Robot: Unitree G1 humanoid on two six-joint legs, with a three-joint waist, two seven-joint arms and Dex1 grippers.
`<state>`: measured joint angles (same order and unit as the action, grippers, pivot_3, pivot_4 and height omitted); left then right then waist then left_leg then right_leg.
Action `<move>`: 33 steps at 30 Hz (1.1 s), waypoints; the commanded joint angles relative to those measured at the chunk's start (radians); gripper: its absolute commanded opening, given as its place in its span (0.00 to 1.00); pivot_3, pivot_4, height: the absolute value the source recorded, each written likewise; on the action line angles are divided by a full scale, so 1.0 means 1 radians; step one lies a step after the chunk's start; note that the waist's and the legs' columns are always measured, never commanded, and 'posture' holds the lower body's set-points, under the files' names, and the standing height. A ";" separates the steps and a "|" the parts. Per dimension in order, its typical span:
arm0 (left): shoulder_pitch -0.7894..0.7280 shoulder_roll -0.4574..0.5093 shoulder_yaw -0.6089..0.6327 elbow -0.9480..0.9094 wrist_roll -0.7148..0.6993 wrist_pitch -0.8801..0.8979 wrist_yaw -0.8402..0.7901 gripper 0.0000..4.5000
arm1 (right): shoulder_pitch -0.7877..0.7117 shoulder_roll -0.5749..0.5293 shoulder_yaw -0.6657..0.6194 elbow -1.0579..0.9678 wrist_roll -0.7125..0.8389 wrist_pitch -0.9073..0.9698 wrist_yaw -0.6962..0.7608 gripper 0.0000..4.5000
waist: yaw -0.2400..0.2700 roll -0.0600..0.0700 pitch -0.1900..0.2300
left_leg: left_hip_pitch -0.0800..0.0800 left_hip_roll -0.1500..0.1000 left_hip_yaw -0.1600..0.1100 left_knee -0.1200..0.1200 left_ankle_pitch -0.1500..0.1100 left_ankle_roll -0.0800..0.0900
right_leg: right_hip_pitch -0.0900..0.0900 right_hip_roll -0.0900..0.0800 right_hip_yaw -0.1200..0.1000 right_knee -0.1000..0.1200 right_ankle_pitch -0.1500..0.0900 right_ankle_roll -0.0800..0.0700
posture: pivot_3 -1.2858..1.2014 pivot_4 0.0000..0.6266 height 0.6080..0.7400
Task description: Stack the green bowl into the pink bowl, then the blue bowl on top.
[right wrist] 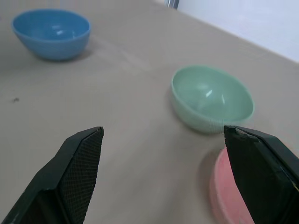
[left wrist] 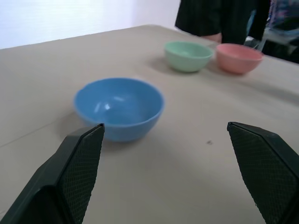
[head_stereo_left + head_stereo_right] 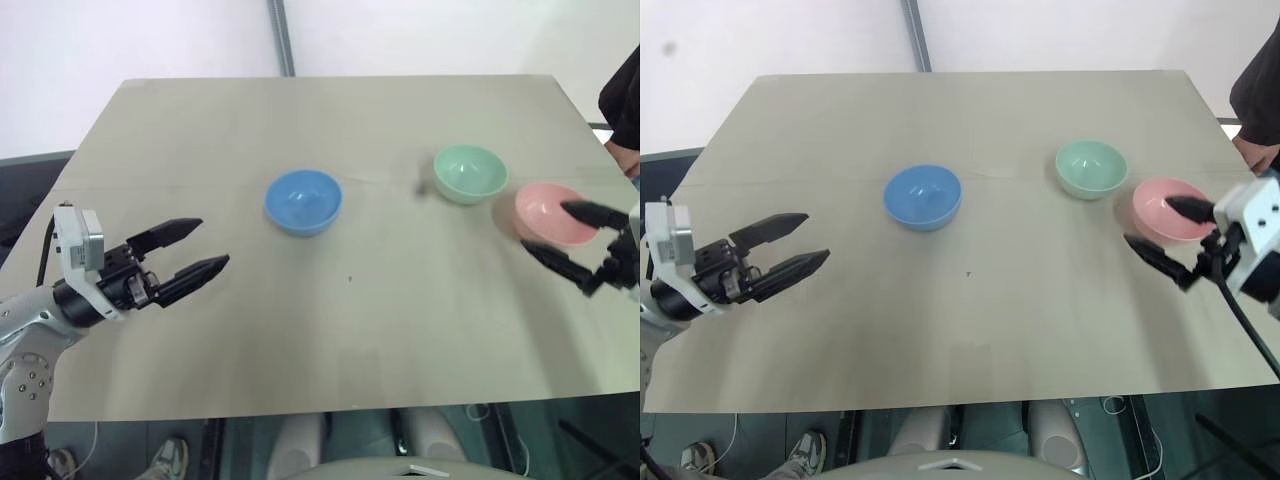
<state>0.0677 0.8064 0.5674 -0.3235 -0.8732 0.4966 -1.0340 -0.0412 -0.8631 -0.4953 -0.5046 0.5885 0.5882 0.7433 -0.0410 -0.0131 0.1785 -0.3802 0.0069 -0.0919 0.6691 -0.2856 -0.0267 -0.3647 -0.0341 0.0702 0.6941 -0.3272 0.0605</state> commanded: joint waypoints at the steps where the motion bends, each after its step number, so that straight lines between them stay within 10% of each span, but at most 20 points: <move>1: -0.046 -0.023 -0.047 -0.087 -0.052 0.030 0.058 0.99 | -0.081 -0.008 0.147 0.041 -0.161 -0.073 -0.079 1.00 | 0.002 0.000 0.000 | -0.001 0.000 0.000 0.000 0.000 0.000 | -0.001 0.000 0.000 0.000 0.000 0.000 | 0.52 0.24 1.00; 7: -0.111 -0.083 -0.160 -0.153 -0.015 0.003 0.123 0.99 | -0.297 -0.083 0.433 0.175 -0.361 0.026 -0.099 1.00 | 0.000 0.000 0.000 | -0.005 -0.001 -0.001 0.000 0.000 0.000 | -0.007 -0.001 0.003 0.001 0.000 0.000 | 0.52 0.24 1.00; 18: -0.088 -0.114 -0.197 -0.234 0.001 -0.013 0.174 0.99 | -0.318 -0.122 0.490 0.345 -0.421 0.244 -0.070 1.00 | -0.001 0.000 0.000 | -0.017 -0.001 -0.002 0.001 0.002 -0.003 | -0.016 -0.001 0.001 0.000 0.000 0.000 | 0.52 0.24 1.00; 28: -0.081 -0.110 -0.197 -0.208 0.019 -0.042 0.151 1.00 | -0.351 -0.111 0.501 0.368 -0.436 0.223 -0.046 0.07 | 0.000 0.000 0.000 | -0.016 -0.001 0.000 0.002 0.001 -0.001 | -0.016 0.000 0.001 0.001 0.000 0.000 | 0.52 0.24 1.00; 33: -0.067 -0.109 -0.178 -0.172 0.028 -0.060 0.130 1.00 | -0.303 -0.136 0.507 0.295 -0.467 0.050 0.000 0.02 | 0.001 0.001 0.000 | -0.016 -0.001 0.001 0.002 0.001 -0.001 | -0.016 -0.001 0.001 0.001 0.000 0.000 | 0.52 0.24 1.00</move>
<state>-0.0050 0.6917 0.3557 -0.5026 -0.8465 0.4637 -0.8922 -0.3485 -0.9785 0.0311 -0.1485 0.1254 0.7066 0.7194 -0.0404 -0.0125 0.1787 -0.3966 0.0058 -0.0913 0.6713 -0.2850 -0.0274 -0.3806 -0.0347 0.0706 0.6953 -0.3270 0.0606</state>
